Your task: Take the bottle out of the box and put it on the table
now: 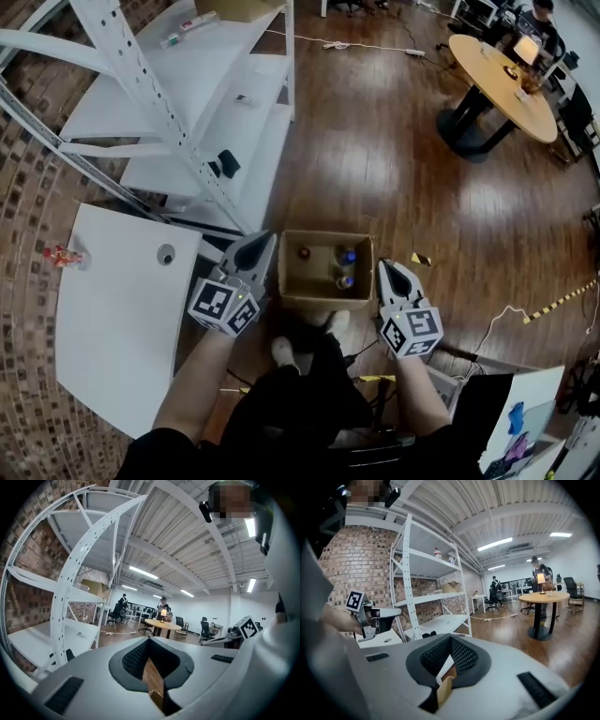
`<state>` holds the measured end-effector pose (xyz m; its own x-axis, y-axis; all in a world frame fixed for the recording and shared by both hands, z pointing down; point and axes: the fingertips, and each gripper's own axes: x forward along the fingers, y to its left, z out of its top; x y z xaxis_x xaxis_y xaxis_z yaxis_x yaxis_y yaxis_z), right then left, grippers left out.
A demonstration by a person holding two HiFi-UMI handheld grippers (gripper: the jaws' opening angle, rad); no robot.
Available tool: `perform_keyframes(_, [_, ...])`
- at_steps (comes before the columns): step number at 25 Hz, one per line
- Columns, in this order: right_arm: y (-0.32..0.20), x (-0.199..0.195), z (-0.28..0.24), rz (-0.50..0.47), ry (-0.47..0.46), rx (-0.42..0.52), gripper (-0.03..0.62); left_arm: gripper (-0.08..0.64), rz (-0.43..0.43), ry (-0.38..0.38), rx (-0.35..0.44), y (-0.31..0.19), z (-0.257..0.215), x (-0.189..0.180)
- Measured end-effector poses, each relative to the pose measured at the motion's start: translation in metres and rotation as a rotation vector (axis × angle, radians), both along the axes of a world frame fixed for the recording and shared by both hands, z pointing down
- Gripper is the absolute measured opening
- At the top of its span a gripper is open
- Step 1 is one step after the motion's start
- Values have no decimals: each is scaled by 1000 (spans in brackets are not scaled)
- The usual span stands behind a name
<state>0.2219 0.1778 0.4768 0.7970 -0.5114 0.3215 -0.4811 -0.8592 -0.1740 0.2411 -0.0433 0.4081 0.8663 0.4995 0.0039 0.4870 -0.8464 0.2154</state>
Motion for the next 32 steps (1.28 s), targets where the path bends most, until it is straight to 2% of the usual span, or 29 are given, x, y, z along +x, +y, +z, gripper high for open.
perform_keyframes(9, [44, 33, 63, 27, -127, -36, 3, 0, 20, -198, 53, 25, 93, 20])
perform_keyframes(13, [58, 47, 83, 24, -172, -45, 3, 0, 12, -248, 64, 40, 117, 38])
perform_keyframes(20, [62, 67, 121, -63, -227, -49, 3, 0, -1, -282, 81, 69, 149, 65])
perform_keyframes(25, [53, 90, 144, -124, -228, -69, 3, 0, -7, -302, 109, 74, 182, 74])
perform_keyframes(28, [43, 96, 160, -116, -218, -51, 3, 0, 24, -320, 114, 80, 208, 75])
perform_keyframes(32, [26, 93, 205, -146, -175, -38, 3, 0, 106, -290, 127, 97, 260, 70])
